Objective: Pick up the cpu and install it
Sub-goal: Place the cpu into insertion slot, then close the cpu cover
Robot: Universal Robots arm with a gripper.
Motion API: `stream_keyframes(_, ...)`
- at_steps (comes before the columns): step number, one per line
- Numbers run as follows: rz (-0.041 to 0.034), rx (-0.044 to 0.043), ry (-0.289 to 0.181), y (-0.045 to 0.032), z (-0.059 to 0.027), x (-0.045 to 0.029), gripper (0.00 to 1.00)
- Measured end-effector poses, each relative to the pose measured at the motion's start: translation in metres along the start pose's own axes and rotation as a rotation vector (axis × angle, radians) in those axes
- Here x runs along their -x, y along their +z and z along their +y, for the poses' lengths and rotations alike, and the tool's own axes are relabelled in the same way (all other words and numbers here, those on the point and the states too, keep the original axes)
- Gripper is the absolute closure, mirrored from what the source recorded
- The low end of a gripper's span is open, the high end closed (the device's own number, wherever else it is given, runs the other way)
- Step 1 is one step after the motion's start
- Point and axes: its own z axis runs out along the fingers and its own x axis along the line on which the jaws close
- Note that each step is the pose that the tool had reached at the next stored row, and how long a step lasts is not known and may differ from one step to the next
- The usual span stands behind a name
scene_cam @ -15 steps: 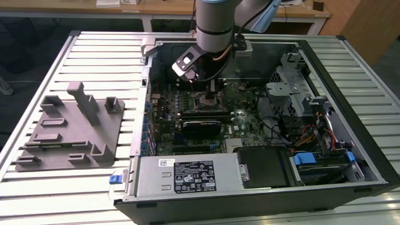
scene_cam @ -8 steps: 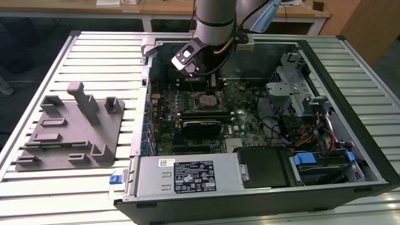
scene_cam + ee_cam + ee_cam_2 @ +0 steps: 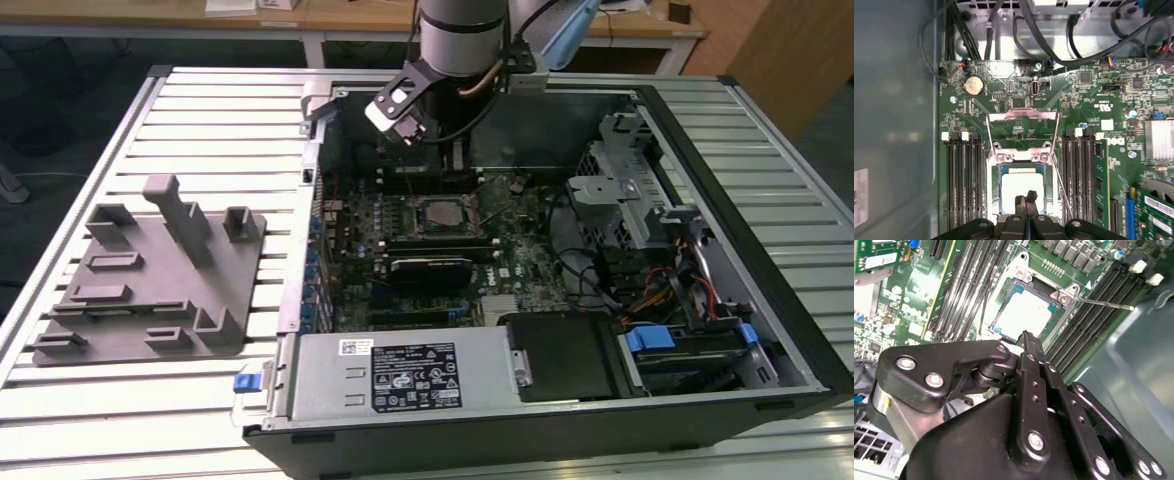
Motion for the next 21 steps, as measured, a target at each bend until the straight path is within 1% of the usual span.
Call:
stream_keyframes(2,0.0000,0.0000,0.000,-0.0035,0.0001,0.0000,0.89)
stream_keyframes(3,0.0001,0.0001,0.000,-0.0039,0.0002,-0.0001,0.89)
stream_keyframes(13,-0.0004,-0.0002,0.000,-0.0053,0.0002,0.0000,0.89)
stream_keyframes(18,0.0000,0.0000,0.000,-0.0091,0.0003,-0.0001,0.89)
stream_keyframes(21,0.0000,0.0000,0.000,-0.0127,0.0005,-0.0001,0.89)
